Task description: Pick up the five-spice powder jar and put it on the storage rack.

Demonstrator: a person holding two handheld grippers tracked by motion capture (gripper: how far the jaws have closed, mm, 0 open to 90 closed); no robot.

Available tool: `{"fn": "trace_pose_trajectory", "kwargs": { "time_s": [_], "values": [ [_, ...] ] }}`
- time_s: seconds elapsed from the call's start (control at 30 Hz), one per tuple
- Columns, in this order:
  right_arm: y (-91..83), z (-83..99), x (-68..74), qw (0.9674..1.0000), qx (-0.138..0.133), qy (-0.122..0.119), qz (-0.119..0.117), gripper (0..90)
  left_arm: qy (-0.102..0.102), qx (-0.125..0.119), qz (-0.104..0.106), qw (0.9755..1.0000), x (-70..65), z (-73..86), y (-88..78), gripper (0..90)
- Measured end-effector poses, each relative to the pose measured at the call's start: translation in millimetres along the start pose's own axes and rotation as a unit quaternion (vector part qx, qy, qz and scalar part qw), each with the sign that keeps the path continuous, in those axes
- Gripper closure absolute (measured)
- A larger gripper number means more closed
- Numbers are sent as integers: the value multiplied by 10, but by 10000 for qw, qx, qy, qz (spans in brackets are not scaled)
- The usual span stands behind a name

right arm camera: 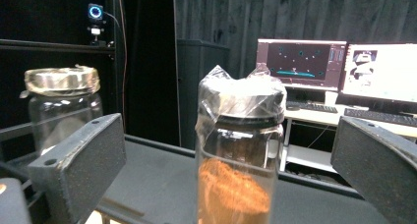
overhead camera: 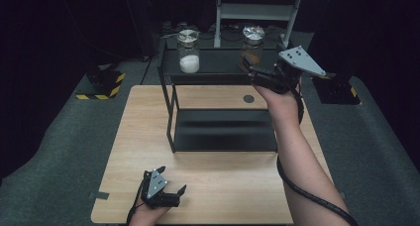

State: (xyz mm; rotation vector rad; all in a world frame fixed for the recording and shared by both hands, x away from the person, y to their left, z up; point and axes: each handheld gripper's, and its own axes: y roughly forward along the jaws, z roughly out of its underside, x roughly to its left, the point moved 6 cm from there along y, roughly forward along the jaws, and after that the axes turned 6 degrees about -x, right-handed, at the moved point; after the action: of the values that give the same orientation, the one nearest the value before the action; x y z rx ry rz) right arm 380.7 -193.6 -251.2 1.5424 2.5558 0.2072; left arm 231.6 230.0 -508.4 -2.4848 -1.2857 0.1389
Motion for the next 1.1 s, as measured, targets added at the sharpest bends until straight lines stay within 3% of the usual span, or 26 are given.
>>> {"fn": "trace_pose_trajectory", "kwargs": {
  "time_s": [1.1],
  "values": [
    [-913,613,139,9982,276,-430,-325,0,95,-19,-10,10000,-18,3,-4,8]
  ]
}}
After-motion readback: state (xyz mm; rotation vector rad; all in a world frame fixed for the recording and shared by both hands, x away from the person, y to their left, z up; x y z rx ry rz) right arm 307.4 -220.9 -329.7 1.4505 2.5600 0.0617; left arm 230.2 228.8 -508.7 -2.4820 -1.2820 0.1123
